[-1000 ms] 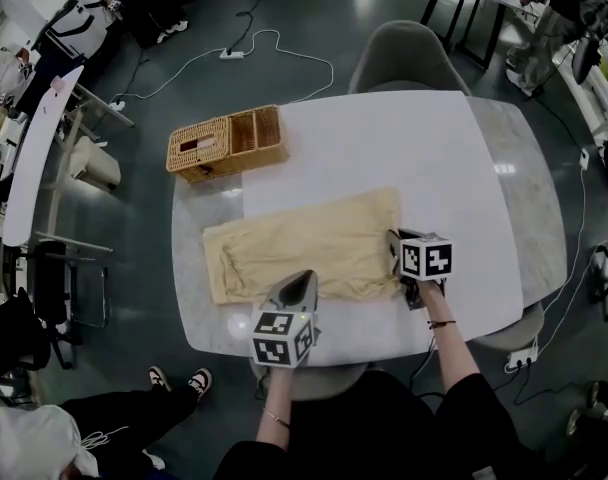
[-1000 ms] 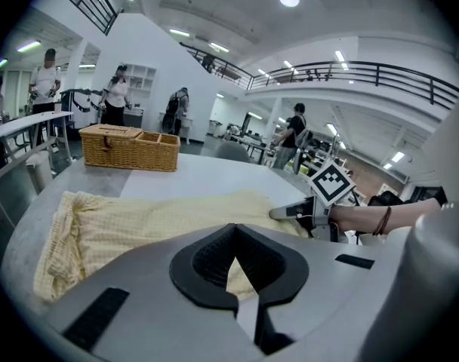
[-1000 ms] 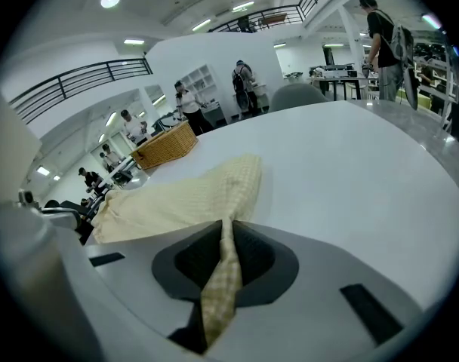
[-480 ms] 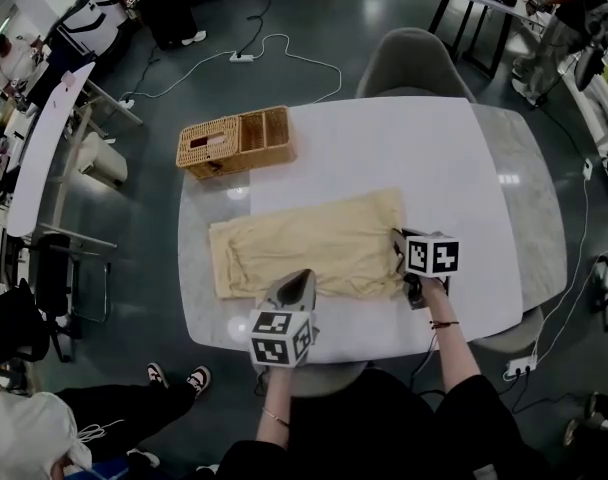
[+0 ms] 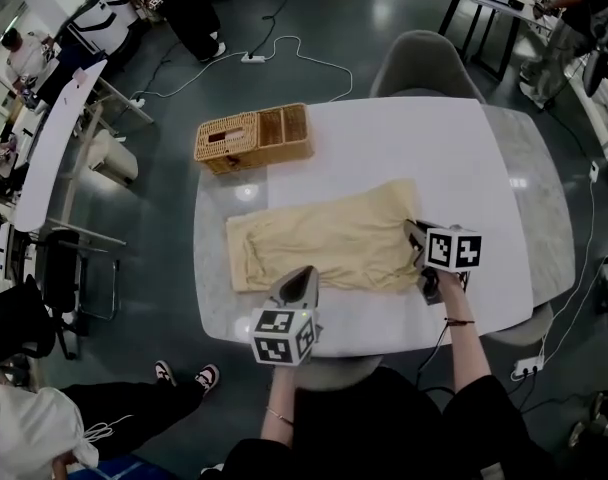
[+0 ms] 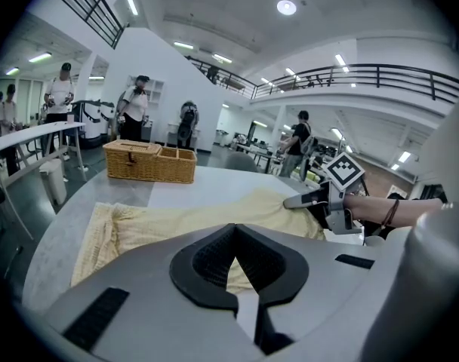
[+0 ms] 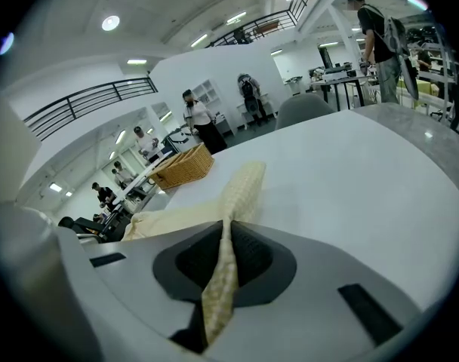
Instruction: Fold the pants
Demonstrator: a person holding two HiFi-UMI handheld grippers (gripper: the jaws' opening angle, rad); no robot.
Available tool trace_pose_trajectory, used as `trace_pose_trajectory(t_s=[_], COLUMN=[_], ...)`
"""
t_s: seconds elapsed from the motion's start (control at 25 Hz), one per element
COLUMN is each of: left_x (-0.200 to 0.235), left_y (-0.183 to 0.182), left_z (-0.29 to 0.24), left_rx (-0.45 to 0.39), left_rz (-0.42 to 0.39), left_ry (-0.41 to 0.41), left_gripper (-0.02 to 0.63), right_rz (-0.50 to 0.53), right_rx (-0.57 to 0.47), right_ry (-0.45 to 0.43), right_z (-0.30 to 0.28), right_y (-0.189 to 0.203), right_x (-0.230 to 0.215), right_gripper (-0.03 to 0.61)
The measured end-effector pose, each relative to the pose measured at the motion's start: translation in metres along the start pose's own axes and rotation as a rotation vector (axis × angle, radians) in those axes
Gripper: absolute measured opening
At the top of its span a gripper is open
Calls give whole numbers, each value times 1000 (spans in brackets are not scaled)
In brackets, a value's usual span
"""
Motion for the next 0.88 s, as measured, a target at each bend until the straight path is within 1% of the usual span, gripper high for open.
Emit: trace_pose_trajectory(t_s=[0.2,0.48,0.6,0.72,0.88], left_x=[17,46,58,68,83], left_y=[0,6,8,9,9], left_z=[15,41,51,60,72], left_rx=[-6,-20,-28,-37,-44], left_rz=[1,15,26,32,39], left_ry=[13,20,23,22,21], left_gripper=[8,8,8,8,8], right_rz=[-11,8,19,9,-9], right_rx=[-25,-48,-53,-63,-75], right_ry=[2,-13,-1,18,11], right_z=[9,17,18,20,18], right_y=[-8,-20,-25,-28,-32], right_x=[22,67,85,99,122], right_gripper=[31,31,31,31,31])
Point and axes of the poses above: the fingertips, and each gripper's own axes: z backward along the fingers, x to its left, y out of its underside, the point moved 3 cm from there along z, backward along the fingers, and after that the axes turned 1 degree about y, right-handed, at the moved point
